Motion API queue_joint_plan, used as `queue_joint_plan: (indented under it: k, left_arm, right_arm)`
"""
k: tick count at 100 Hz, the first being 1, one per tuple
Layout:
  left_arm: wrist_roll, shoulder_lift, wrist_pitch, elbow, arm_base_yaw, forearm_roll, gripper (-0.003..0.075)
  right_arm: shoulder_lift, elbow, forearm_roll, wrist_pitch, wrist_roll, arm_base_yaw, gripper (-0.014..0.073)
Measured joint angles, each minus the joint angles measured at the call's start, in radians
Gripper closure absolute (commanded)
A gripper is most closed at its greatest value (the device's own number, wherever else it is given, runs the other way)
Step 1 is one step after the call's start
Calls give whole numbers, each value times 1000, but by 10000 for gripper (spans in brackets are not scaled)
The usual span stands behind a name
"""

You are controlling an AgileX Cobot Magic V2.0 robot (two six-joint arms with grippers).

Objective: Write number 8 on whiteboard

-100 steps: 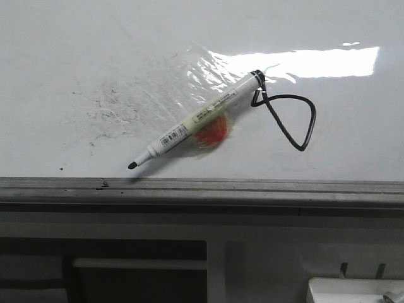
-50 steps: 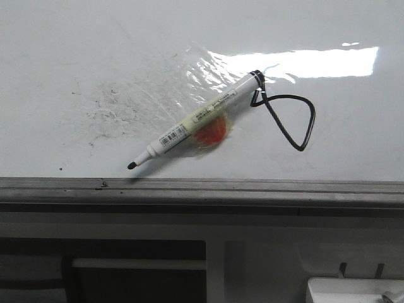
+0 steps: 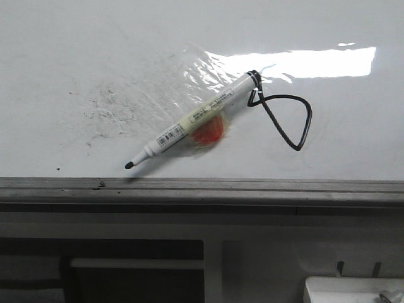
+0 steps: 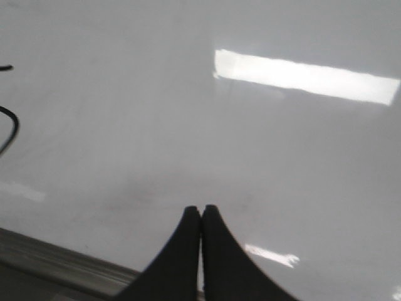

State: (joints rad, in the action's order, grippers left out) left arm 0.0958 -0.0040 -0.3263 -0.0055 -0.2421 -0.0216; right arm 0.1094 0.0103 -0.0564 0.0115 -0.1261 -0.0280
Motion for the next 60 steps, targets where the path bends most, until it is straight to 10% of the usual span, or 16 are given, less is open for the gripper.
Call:
queue_joint_plan:
  k: [60]
  left_arm:
    - [0, 0, 0, 0, 0, -3, 741]
  right_arm:
    - [-119, 0, -12, 312, 5, 23, 664]
